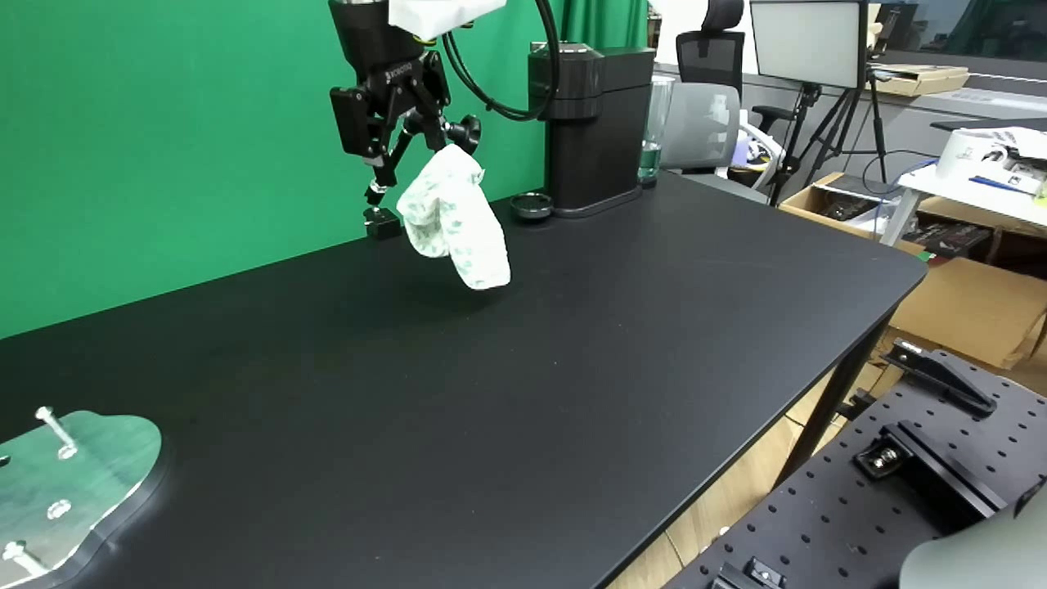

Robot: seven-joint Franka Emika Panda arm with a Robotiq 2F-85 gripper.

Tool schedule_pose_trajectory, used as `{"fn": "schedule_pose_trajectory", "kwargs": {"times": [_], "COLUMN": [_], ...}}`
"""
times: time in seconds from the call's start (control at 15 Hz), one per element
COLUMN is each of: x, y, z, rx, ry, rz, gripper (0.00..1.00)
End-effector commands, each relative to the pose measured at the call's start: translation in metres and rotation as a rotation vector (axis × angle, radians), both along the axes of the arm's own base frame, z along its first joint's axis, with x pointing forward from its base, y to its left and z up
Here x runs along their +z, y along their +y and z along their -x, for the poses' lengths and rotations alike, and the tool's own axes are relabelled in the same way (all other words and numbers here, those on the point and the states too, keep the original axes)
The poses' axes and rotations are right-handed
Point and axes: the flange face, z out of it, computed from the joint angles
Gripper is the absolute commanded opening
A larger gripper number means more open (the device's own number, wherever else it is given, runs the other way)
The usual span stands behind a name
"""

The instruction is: Hang the cloth on the black object

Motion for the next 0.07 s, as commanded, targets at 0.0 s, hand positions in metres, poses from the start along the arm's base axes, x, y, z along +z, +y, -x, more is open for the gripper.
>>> {"fn": "schedule_pose_trajectory", "kwargs": {"times": [0.0], "x": [0.0005], "y": [0.0002], "z": [-0.0002], "rx": [0.0], "ry": [0.001], "rz": [0.0], "gripper": [1.0]}}
